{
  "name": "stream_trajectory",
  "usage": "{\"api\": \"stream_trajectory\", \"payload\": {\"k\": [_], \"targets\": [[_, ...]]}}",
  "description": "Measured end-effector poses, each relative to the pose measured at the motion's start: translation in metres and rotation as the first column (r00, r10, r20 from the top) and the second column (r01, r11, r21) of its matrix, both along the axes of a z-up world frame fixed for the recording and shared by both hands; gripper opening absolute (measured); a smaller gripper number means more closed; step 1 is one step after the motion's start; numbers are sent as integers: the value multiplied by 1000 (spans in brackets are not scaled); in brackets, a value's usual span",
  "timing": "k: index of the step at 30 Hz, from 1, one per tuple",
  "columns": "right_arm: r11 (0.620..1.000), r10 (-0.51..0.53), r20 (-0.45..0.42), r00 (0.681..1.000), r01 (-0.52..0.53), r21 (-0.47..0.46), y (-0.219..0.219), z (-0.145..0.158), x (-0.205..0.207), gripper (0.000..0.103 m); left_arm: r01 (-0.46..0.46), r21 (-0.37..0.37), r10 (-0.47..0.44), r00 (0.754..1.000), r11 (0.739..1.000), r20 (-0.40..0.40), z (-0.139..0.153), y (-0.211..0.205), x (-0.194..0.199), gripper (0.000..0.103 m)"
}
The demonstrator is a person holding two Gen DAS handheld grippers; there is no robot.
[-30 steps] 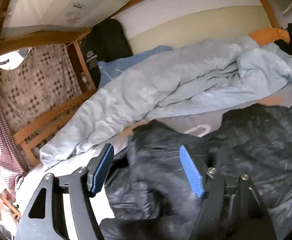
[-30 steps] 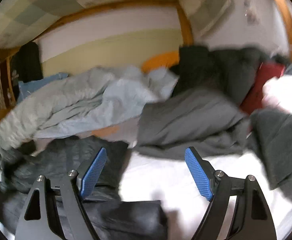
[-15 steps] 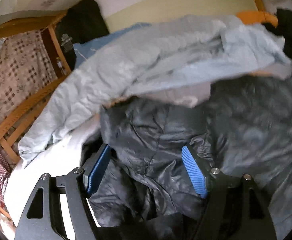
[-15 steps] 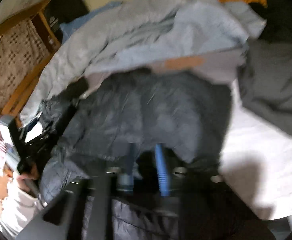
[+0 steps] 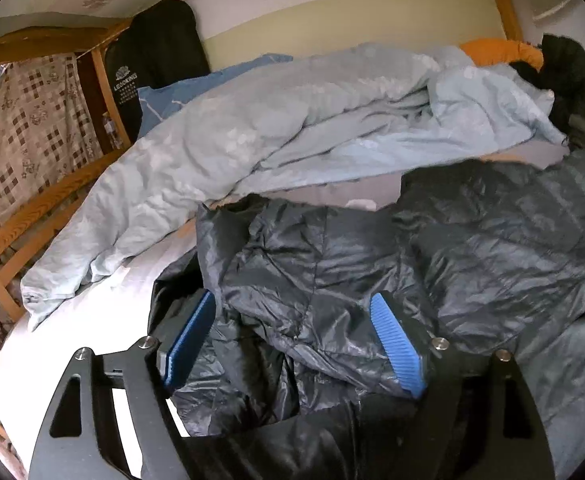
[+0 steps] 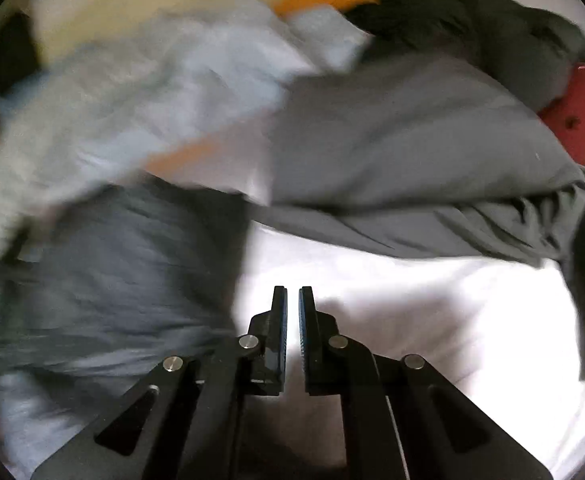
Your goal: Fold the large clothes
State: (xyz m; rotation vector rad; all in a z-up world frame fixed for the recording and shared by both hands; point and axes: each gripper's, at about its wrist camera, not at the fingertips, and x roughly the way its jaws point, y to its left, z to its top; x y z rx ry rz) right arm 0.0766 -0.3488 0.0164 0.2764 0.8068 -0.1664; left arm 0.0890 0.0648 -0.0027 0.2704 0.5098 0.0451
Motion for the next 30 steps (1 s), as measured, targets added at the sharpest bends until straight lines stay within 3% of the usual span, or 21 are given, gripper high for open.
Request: {"api": "stream_trajectory", "payload": {"k": [1, 3, 6, 9, 11, 16, 18, 23, 26, 27, 30], "targets": [[995, 79, 32, 996, -80, 54, 4, 8, -7, 6, 0, -7, 0, 1000, 1000, 11, 3, 1, -2, 80], [933, 294, 107, 950, -309, 184, 29, 22, -18, 6, -2, -14, 3, 1000, 1000, 26, 7, 2, -5, 80], [888, 418, 58, 907, -421, 187, 70, 13, -17, 6, -10, -18, 11, 999, 1000, 33, 9, 3, -7, 81], [933, 358, -174, 917, -344, 106, 94, -31, -7, 6, 12, -9, -12, 1000, 1000, 3, 1, -1, -5, 81], [951, 308, -197, 931, -294, 98, 90, -50, -4, 3, 8, 4, -8, 1000, 1000, -6, -3, -4, -4, 81], [990, 100, -193, 976, -117, -75, 51, -46, 0, 1, 13, -2, -13, 1000, 1000, 1, -2, -3, -4, 81], [998, 62, -206, 977, -66, -14, 25, -44, -1, 1, 14, -8, -14, 1000, 1000, -7, -4, -1, -3, 81], [996, -54, -101, 993, 45, -82, 1, -12, -23, 1, 16, -22, -16, 999, 1000, -34, -9, 3, 1, 82], [998, -52, 17, 998, 53, -25, -7, 9, -39, 7, 70, -60, -72, 996, 996, -46, -10, 3, 1, 89], [999, -42, 47, 998, 43, -11, -10, 15, -43, 9, 96, -72, -100, 994, 993, -50, -12, 2, 0, 95], [1000, -24, 77, 997, 25, -8, -9, 16, -50, 13, 113, -41, -115, 992, 993, -52, -22, -6, 0, 98]]}}
